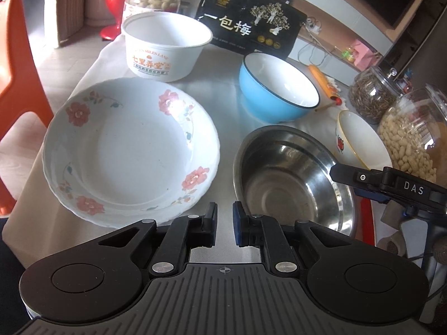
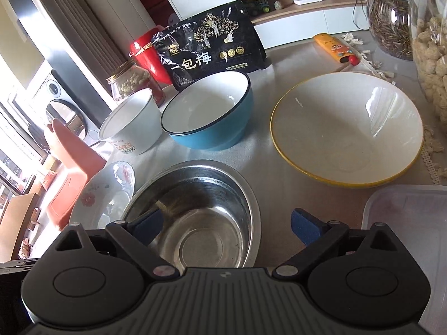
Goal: Organize plates and bowls
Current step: 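Move the left gripper toward the rim of the stainless steel bowl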
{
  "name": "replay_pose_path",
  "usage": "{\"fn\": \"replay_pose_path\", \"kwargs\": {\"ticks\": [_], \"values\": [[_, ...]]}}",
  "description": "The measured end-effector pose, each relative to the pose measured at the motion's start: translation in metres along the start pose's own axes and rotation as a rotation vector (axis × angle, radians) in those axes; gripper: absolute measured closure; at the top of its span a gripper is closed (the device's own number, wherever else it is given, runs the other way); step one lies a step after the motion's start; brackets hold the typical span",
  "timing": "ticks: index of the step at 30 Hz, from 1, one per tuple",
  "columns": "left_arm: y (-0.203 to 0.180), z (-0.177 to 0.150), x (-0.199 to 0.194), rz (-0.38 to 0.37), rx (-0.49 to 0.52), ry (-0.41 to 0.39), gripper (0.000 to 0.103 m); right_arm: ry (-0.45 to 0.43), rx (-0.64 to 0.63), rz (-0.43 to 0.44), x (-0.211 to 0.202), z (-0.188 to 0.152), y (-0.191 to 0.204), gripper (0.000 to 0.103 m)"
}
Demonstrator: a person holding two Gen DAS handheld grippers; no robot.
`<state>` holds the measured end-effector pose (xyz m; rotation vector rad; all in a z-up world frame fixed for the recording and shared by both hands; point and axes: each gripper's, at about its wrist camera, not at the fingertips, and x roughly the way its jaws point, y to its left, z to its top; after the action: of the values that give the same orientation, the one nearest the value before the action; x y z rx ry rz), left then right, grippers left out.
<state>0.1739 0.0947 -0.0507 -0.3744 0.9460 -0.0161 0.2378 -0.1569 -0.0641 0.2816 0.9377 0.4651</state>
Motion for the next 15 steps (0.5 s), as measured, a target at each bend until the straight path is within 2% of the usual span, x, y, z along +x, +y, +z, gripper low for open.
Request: {"fn": "replay_pose_path", "kwargs": {"ticks": [2,4,6,9,15], "values": [[0.004,0.003,0.000,-0.034,-0.003,0.005,0.090,0.013,0.009,0.005,0.009,0.001,-0.002,0.007],[0.007,0.004,-0.004,-0.101,0.005,-0.019,0.089,0.023,0.016,0.003,0.015,0.000,-0.003,0.007],[0.005,0.004,-0.003,-0.131,0.022,-0.032,0.089,0.030,0.018,0.003,0.022,0.001,-0.005,0.007],[-0.005,0.002,0.007,-0.089,0.087,-0.026,0.087,0.043,0.027,0.002,0.028,0.000,-0.007,0.007],[-0.017,-0.008,0.013,-0.043,0.203,-0.068,0.081,0.059,0.032,0.002,0.033,-0.002,-0.007,0.007]]}}
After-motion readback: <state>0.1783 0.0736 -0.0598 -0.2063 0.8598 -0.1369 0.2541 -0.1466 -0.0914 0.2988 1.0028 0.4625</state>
